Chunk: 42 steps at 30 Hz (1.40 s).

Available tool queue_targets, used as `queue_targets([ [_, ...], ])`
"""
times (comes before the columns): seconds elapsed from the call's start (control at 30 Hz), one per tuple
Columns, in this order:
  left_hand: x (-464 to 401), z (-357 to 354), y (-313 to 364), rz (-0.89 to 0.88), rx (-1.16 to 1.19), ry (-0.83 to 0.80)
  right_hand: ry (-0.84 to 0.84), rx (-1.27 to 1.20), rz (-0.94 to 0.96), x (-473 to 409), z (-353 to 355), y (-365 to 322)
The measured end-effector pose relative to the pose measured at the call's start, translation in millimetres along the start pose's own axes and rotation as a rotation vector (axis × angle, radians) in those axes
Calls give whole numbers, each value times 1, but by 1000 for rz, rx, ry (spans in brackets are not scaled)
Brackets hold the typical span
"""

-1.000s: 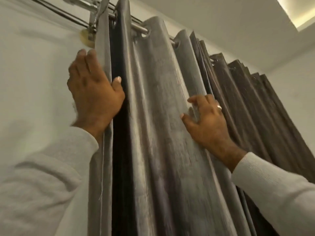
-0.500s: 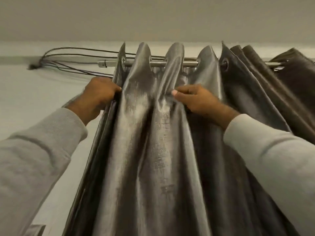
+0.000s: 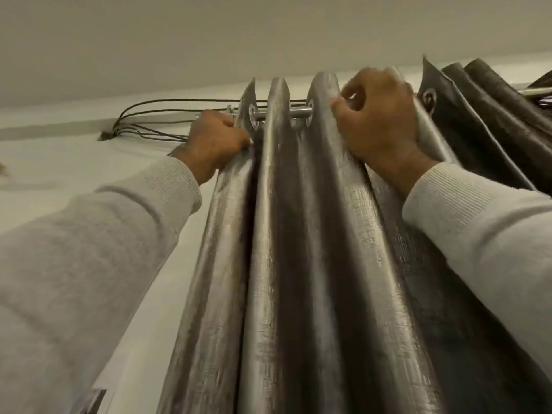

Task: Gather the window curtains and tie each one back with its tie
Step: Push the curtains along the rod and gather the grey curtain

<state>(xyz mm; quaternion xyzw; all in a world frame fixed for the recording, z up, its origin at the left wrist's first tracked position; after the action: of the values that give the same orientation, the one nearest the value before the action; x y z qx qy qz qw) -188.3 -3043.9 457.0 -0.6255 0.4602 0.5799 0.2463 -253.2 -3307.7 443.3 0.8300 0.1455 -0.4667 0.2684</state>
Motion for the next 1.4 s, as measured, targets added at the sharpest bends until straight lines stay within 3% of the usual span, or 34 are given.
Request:
queue_targets([
  [0.1,-8,24,-11,27,23,109,-290,84,175,-1,-38,-43],
  [0.2,-11,39,-17,43,36,90,-526,159,-9,0,-77,-58],
  [0.3,-7,41,-19,0,-37,-5,-595,258,-165,3,-108,-62],
  [0.47,-18,48,-26,-26,-23,-110,-761,195,77,6,-131,-87],
  [0.53,-25,53,-28,-2,36,-100,-543,158,45,-8,-111,-78],
  [0.6,-31,48,-30,33,63,-126,-170,384,-14,-21,-75,-56],
  [0.63,-30,43,-31,58,45,-152,-106,526,-69,-21,-63,-42],
  [0.73,-16,17,-31,83,-53,-301,-229,595,-285,-14,-58,-7],
  [0.8,-6,-2,-25,50,-7,-373,-271,513,-281,-14,-68,-7],
  [0.9,-2,-17,-9,-2,153,-368,-456,190,-132,-20,-97,-11],
  [0.97,-3,-22,-6,15,216,-353,-595,-77,-183,-18,-97,-5],
  [1.0,-5,-23,-8,42,232,-342,-581,-154,-239,-18,-89,2],
  [1.07,-10,-18,-13,96,266,-291,-370,-215,-322,-28,-63,21],
  [1.13,-22,-12,-20,95,278,-194,-180,-53,-341,-34,-42,35],
  [1.2,-27,-17,-21,104,364,-201,-237,-77,-366,-22,-51,21],
  [1.33,-26,-49,-19,174,577,-362,-521,-620,-526,8,-100,-17],
  [1.4,-29,-51,-18,192,604,-336,-335,-617,-519,-3,-90,-7],
])
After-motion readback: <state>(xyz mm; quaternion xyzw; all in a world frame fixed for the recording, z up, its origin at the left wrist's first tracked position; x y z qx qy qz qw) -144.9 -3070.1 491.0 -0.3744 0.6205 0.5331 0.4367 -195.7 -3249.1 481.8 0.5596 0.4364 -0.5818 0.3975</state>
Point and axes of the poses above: each hand's wrist, its own x-axis away from the middle knuckle, its own z-axis out of the back of the hand, y = z × x, the point moved 6 cm from there along -x, towards the middle knuckle, and after that the axes turned 4 degrees about z, right-handed, at the moved point
